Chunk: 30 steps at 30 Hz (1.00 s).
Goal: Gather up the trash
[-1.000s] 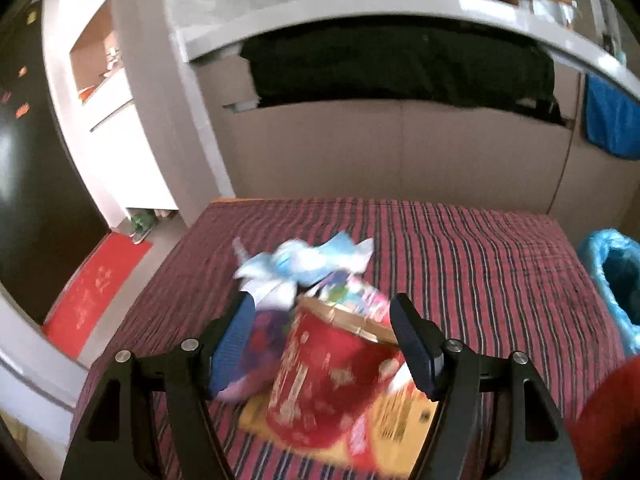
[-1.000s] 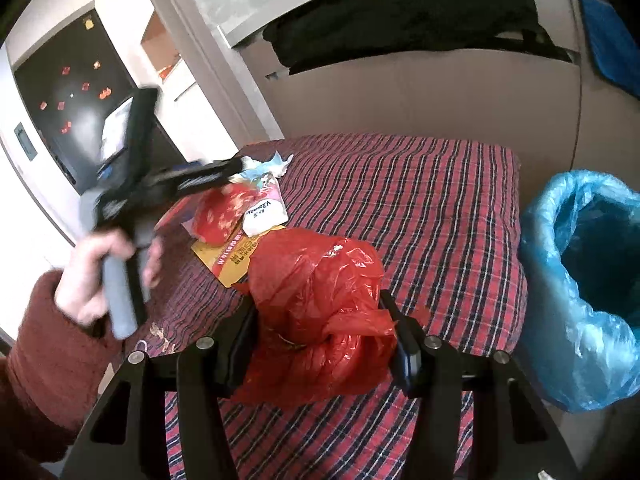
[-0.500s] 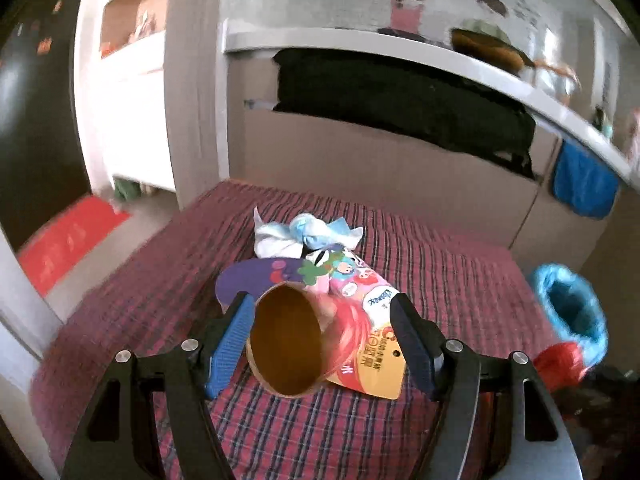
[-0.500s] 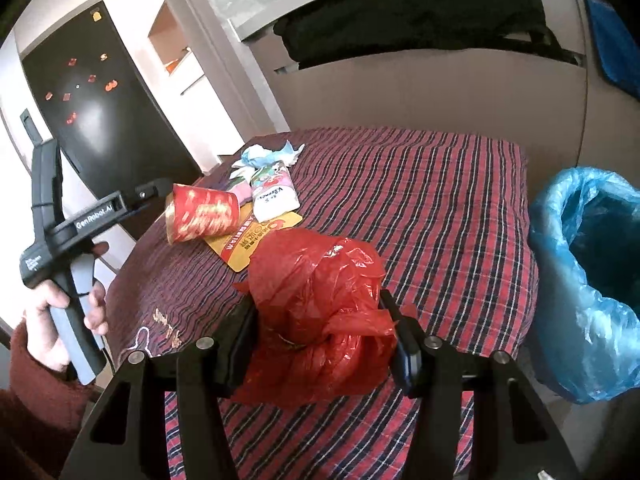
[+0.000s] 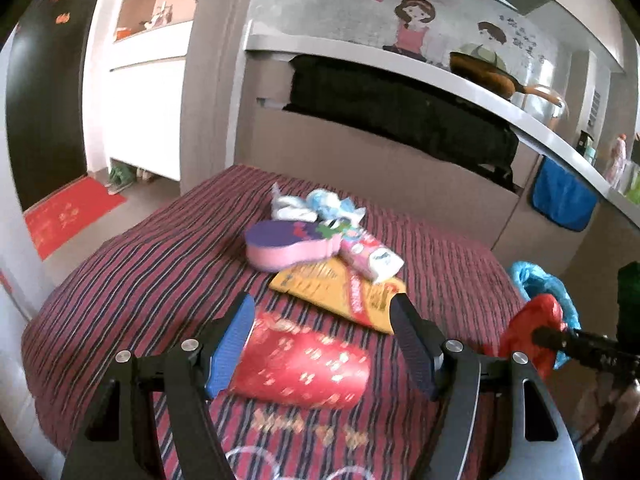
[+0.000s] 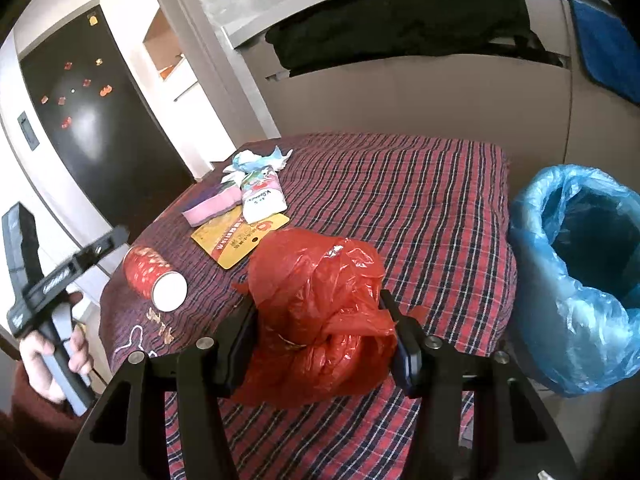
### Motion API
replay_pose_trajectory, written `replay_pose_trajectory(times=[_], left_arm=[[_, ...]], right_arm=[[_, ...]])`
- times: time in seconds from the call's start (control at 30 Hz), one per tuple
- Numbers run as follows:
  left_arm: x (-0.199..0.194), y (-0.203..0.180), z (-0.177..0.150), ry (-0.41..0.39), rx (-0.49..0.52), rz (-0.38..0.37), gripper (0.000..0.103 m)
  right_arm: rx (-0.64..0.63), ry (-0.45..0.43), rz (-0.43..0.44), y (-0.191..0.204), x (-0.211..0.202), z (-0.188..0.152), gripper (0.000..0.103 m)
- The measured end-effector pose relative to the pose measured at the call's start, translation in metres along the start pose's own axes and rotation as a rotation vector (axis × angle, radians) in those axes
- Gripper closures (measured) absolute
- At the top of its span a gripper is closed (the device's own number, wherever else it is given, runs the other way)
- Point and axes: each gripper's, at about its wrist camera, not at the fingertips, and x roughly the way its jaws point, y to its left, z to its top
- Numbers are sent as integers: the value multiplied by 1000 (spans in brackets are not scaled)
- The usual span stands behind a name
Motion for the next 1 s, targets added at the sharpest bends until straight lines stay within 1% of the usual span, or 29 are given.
replay_pose_trajectory(times=[0.1,0.13,0.23,0.3,0.47,0.57,0.7,0.77,0.87,0.93,0.97,1.0], left_arm=[[2,15,-3,51,-37,-1,34],[3,22,-5,75,-68,-10,34],[12,34,-10,135,-128,-77,34],[22,37,-9,154,-137,-108,35],[56,34,1,212,-112,-143,40],[68,33,7,215,-97,-142,40],[76,39,22,188,-105,-133,40],[73,42,30,164,-111,-129,40],[67,43,38,139,-85,-137,40],[70,44,42,154,-71,-143,40],[73,44,44,170,-66,-150,40],[77,46,45,204,-62,-167,40]], right_arm=[[-7,5,6,2,2,-1,50],[-8,6,9,4,3,-1,50],[-19,4,8,8,2,-3,50],[-29,2,8,10,1,-4,50],[-40,0,-1,12,-1,-4,50],[-59,-7,-19,12,-6,-5,50],[-54,-11,-38,7,-9,-3,50],[-48,-12,-38,5,-9,-2,50],[-50,-12,-35,5,-9,-3,50],[-50,-5,-34,5,-7,-4,50],[-50,-1,-33,5,-5,-3,50],[-49,3,-29,5,-3,-3,50]])
